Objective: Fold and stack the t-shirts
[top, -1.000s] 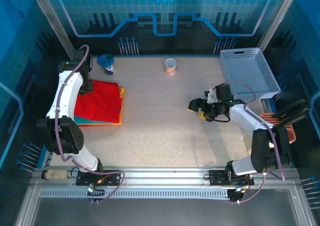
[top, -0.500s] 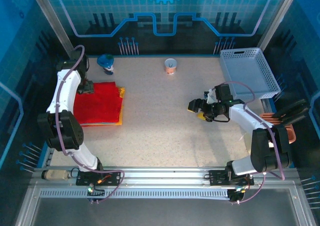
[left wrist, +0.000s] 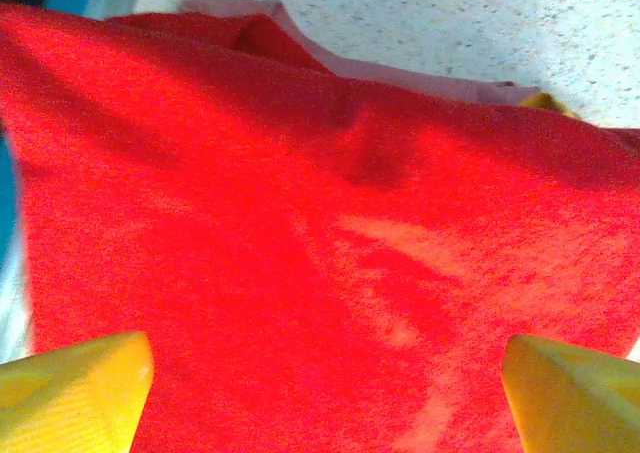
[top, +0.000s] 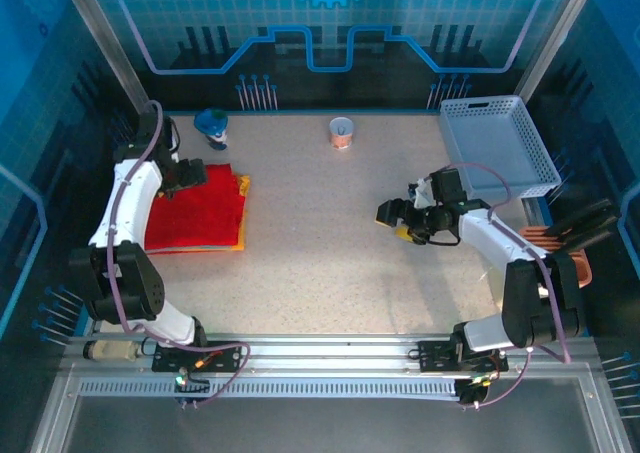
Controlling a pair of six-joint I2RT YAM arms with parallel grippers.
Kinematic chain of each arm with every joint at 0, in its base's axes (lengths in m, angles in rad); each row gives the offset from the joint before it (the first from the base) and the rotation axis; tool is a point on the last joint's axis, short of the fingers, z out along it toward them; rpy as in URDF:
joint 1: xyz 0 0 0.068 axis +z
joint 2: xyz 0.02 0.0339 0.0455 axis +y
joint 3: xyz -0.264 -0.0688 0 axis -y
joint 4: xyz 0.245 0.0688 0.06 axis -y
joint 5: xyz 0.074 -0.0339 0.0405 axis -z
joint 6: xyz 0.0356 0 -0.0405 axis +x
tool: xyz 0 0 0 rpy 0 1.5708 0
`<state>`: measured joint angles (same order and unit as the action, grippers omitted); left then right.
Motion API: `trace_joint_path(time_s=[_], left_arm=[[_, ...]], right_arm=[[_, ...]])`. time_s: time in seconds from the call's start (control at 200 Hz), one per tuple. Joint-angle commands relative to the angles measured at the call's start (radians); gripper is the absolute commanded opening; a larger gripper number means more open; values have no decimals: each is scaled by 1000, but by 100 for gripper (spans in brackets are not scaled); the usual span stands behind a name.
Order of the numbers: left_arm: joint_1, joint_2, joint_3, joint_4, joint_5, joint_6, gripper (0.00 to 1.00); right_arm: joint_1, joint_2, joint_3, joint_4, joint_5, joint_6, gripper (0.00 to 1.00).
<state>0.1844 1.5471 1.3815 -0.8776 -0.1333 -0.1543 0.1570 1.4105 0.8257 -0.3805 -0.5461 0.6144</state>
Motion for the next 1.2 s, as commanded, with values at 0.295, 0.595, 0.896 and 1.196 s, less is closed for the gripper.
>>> trace_joint_path(time_s=[0.295, 0.595, 0.896, 1.196], left_arm=[[29, 9, -98, 73, 12, -76, 91], [89, 238, -62, 35, 16, -197, 89], [130, 331, -69, 55, 104, -206, 86], [79, 103, -70, 57, 88, -157, 89]], right_arm=[[-31, -59, -6, -86, 55, -71, 88], [-75, -63, -24, -93, 28, -77, 88], [-115, -102, -61, -103, 5, -88, 88], [-126, -111, -58, -97, -11, -93, 88]])
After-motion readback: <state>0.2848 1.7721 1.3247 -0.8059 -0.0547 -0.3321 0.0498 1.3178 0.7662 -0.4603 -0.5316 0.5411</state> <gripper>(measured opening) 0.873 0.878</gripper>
